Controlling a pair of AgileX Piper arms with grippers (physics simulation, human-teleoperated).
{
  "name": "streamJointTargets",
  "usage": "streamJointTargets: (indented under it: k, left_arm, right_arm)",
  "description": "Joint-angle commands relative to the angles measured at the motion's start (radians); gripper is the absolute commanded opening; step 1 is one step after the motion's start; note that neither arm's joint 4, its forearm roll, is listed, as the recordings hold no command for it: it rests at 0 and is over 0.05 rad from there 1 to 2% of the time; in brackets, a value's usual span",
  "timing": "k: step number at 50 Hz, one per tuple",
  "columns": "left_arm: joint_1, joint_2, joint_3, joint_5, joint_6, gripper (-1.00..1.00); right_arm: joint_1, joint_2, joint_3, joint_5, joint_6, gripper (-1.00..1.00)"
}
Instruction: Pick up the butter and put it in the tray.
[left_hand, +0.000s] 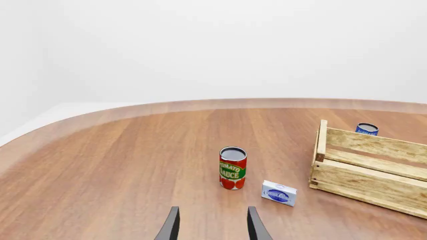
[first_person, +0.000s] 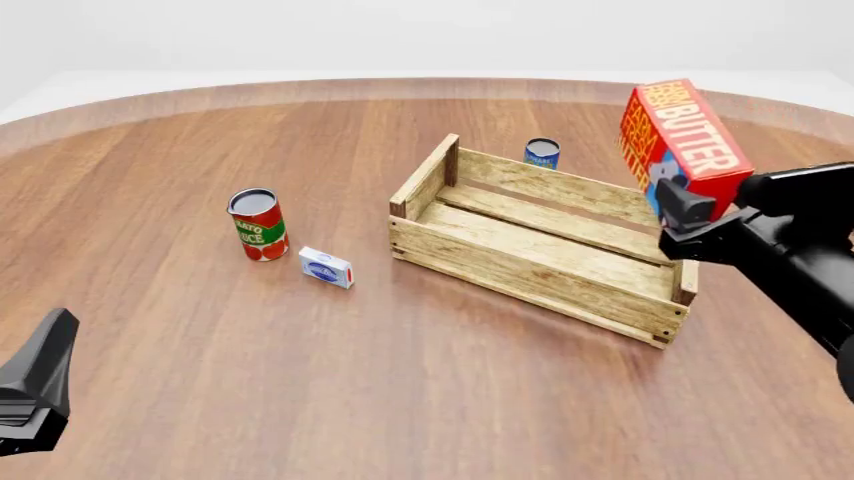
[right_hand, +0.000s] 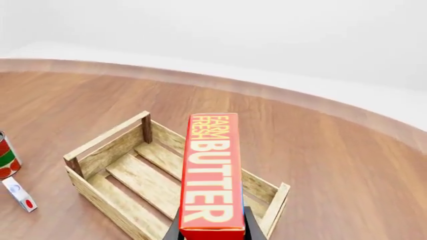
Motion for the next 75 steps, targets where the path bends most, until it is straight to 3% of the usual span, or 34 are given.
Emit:
streamJointTargets:
  k: [1, 43, 75]
  left_arm:
    - [0.0, 0.0, 0.0, 0.0, 0.0, 1.0]
    - [0.0, 0.0, 0.0, 0.0, 0.0, 1.0]
    - [0.0, 0.0, 0.0, 0.0, 0.0, 1.0]
  right_arm:
    - [0.034, 0.094, -0.055, -0.057, 0.021, -1.0]
    - [0.059, 0.378, -0.188, -0.168, 0.043, -1.0]
    - [0.085, 0.561, -0.338, -0.15, 0.048, -1.0]
